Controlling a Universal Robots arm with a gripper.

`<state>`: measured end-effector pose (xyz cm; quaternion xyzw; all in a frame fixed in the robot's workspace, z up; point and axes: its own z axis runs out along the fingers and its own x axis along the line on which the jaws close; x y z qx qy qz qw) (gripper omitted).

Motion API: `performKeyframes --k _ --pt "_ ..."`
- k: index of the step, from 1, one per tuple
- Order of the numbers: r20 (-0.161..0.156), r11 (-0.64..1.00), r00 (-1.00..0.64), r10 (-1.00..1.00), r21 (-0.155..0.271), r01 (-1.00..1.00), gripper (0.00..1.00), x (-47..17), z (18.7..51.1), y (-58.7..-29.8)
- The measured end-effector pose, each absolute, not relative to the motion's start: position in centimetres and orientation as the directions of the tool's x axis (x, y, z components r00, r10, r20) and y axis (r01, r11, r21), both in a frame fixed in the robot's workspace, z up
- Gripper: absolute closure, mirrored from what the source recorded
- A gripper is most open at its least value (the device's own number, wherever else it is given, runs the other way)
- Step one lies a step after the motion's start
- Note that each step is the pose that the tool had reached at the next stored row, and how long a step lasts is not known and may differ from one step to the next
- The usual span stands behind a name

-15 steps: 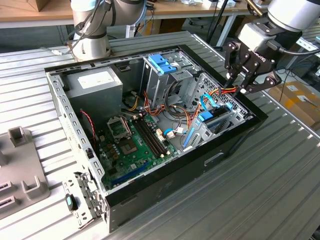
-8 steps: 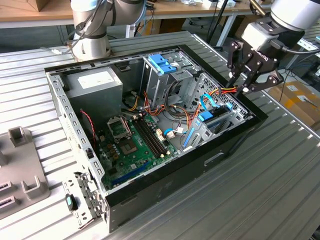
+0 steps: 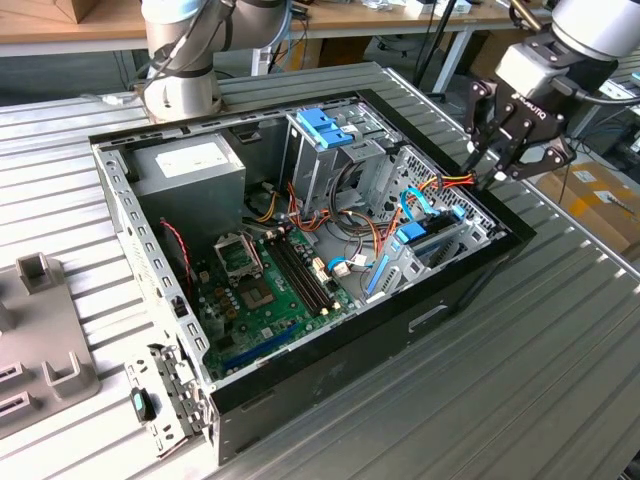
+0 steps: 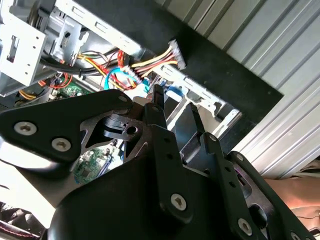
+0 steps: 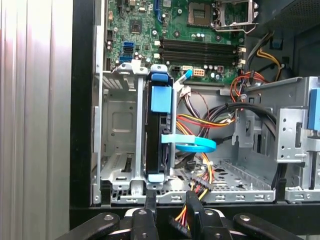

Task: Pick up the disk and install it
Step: 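Insert the second disk wire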

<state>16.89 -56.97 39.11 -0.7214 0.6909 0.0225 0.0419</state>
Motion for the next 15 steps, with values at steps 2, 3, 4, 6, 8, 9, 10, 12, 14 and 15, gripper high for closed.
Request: performKeyframes --k 2,3,4,6,8,9,10,12,14,15 --pt "-0.090 -0.043 0.045 -0.995 -0.029 -0.999 0.63 17.2 39.1 -57.0" --pt "-0.090 -0.045 0.048 -0.995 -0.029 -0.999 0.63 17.4 39.1 -57.0" --pt "-0.090 -0.049 0.051 -0.995 -0.029 -0.998 0.63 17.7 39.1 -57.0" --pt "-0.090 -0.062 0.064 -0.994 -0.029 -0.998 0.63 18.2 39.1 -56.9" --pt "-0.090 -0.077 0.080 -0.993 -0.029 -0.997 0.63 18.4 39.1 -56.9" --pt "-0.090 -0.092 0.094 -0.991 -0.029 -0.995 0.63 18.5 39.1 -56.9" --pt "-0.090 -0.104 0.106 -0.990 -0.029 -0.994 0.63 18.5 39.1 -56.9" --pt "-0.090 -0.148 0.150 -0.985 -0.029 -0.989 0.63 18.6 39.1 -56.9" --pt "-0.090 -0.151 0.153 -0.984 -0.029 -0.988 0.63 18.6 39.1 -56.9" --pt "-0.090 -0.151 0.154 -0.984 -0.029 -0.988 0.63 18.6 39.1 -56.9"
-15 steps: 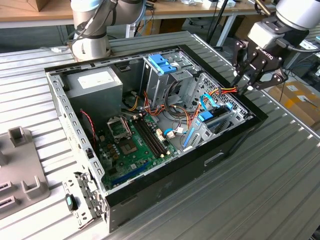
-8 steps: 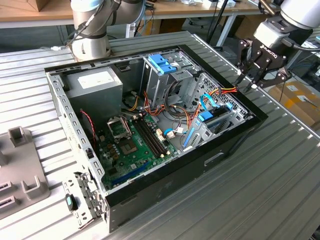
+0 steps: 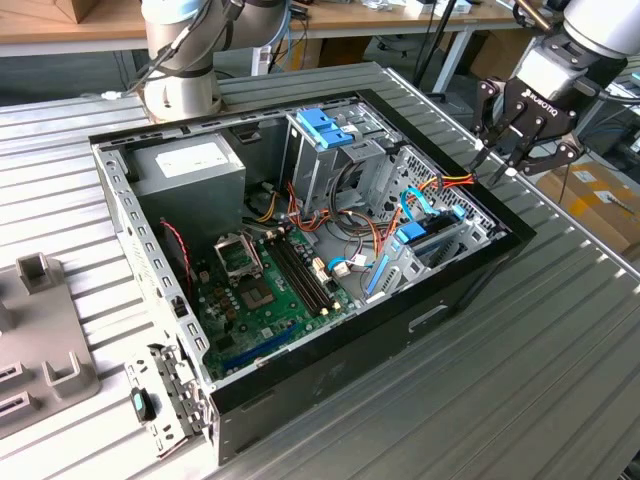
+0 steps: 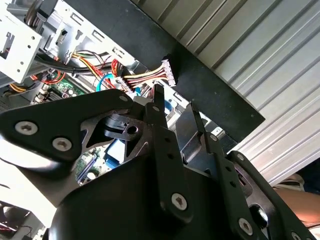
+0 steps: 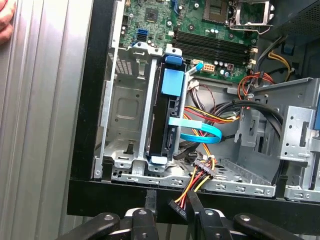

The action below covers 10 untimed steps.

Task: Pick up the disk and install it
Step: 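Insert the second disk wire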

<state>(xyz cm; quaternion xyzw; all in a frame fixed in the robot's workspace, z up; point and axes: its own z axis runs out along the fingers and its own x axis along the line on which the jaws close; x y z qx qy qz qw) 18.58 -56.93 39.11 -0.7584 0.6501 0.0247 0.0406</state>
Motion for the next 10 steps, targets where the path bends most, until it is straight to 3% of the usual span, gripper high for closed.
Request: performKeyframes --k 10 --pt "-0.090 -0.153 0.155 -0.984 -0.029 -0.988 0.63 18.58 39.11 -56.93"
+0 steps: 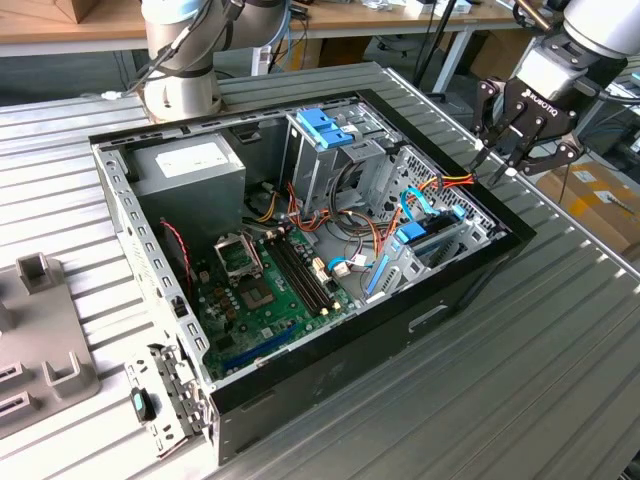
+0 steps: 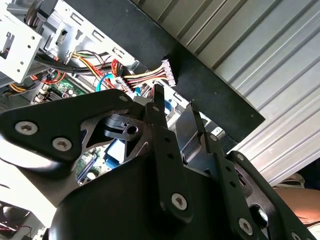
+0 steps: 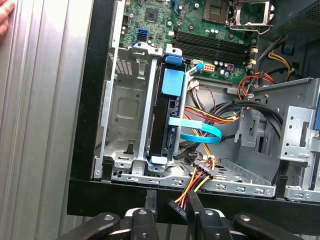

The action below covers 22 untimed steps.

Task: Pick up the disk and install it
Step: 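Insert the second disk wire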

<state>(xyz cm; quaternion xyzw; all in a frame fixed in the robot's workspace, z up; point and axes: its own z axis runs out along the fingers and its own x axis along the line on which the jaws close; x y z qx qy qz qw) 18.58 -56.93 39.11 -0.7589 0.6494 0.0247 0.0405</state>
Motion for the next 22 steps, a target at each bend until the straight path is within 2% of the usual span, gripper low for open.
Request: performKeyframes --k 8,22 --pt "-0.090 -0.193 0.195 -0.977 -0.029 -0.981 0.63 18.58 39.11 -56.93" --pt "-0.090 -0.388 0.389 -0.917 -0.029 -0.921 0.63 18.60 39.11 -56.93"
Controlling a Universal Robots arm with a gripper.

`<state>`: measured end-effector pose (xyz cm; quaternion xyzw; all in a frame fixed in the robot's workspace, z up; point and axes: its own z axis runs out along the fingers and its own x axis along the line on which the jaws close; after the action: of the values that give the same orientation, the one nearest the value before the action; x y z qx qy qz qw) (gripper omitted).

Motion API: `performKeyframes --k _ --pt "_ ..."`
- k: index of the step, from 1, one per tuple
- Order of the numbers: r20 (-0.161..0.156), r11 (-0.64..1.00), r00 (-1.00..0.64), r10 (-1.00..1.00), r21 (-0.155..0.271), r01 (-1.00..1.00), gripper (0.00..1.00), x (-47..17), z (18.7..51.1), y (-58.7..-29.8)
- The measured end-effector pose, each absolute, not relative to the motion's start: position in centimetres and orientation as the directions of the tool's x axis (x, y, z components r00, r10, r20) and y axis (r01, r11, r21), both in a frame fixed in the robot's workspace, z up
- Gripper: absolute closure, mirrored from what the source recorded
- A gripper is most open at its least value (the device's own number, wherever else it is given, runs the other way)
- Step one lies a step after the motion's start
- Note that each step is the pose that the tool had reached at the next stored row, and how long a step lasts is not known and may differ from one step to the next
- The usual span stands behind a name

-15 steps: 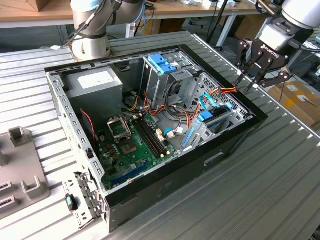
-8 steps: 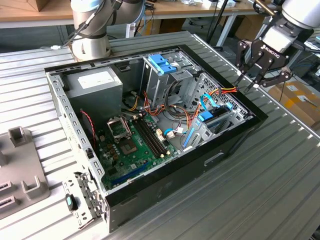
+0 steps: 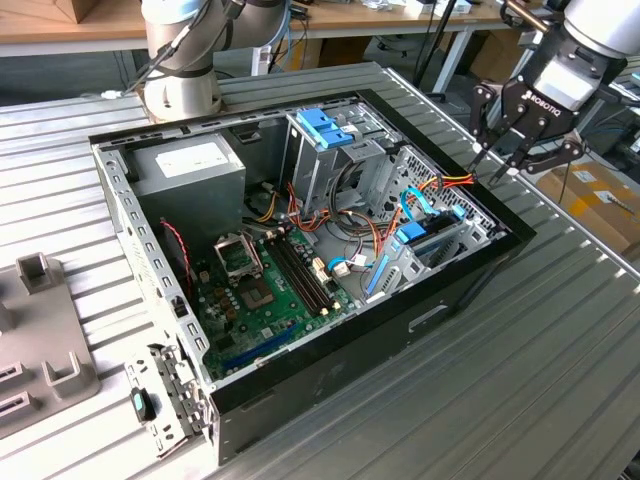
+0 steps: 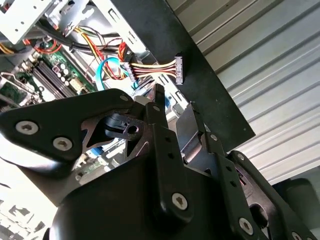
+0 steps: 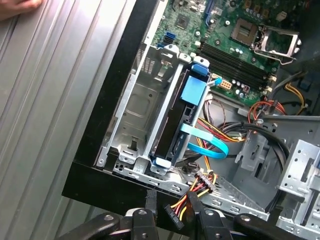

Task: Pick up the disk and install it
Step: 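Insert the second disk wire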

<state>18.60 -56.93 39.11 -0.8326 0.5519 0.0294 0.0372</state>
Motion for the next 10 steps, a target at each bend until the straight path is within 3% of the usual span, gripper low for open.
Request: performKeyframes --k 10 --pt "-0.090 -0.400 0.401 -0.912 -0.029 -0.916 0.63 18.60 39.11 -56.93"
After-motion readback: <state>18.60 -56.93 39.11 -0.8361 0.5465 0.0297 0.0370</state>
